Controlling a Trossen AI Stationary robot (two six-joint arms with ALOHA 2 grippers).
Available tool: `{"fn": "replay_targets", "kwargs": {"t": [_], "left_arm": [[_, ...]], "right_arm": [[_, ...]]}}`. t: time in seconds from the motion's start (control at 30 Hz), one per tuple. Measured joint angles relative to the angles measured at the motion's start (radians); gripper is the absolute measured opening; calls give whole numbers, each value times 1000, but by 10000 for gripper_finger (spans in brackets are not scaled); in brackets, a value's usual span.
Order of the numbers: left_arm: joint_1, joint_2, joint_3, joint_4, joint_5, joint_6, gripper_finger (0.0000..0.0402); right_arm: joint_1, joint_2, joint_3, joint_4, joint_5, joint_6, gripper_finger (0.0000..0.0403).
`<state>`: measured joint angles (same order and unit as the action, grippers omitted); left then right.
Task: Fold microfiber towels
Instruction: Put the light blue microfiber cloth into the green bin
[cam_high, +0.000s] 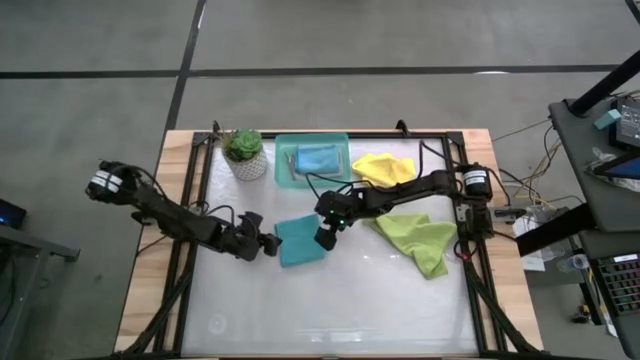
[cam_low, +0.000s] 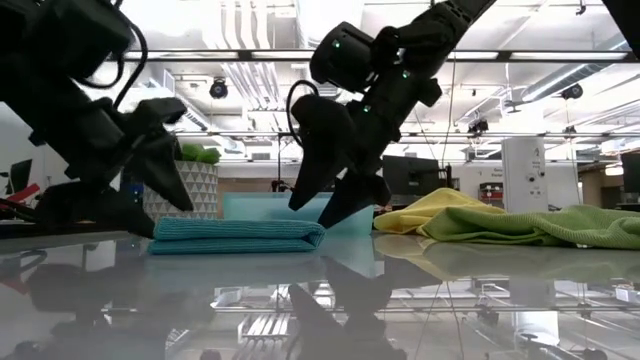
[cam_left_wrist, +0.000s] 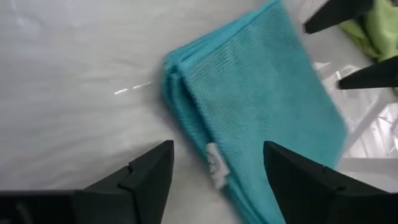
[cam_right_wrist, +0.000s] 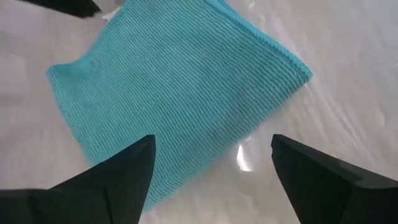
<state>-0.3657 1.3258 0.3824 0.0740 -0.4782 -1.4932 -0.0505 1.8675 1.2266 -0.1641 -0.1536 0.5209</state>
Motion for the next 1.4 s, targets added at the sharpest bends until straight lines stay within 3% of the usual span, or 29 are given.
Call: {"fn": "replay_targets", "kwargs": {"t": [0.37, 0.6, 0.93, 1.3, 1.4], "left_arm": [[0, 177, 4, 292, -19, 11, 233], [0, 222, 26, 292, -11, 18, 226], [0, 256, 43, 293, -8, 22, 177], [0, 259, 46, 312, -18, 66, 125], [0, 260, 46, 313, -18, 84, 101]], "right_arm": [[7, 1, -103, 172, -2, 83, 299], [22, 1, -159, 287, -12, 110, 279], [25, 1, -168, 332, -12, 84, 229], [25, 1, -169, 357, -3, 86, 219], [25, 1, -169, 357, -3, 86, 192]]}}
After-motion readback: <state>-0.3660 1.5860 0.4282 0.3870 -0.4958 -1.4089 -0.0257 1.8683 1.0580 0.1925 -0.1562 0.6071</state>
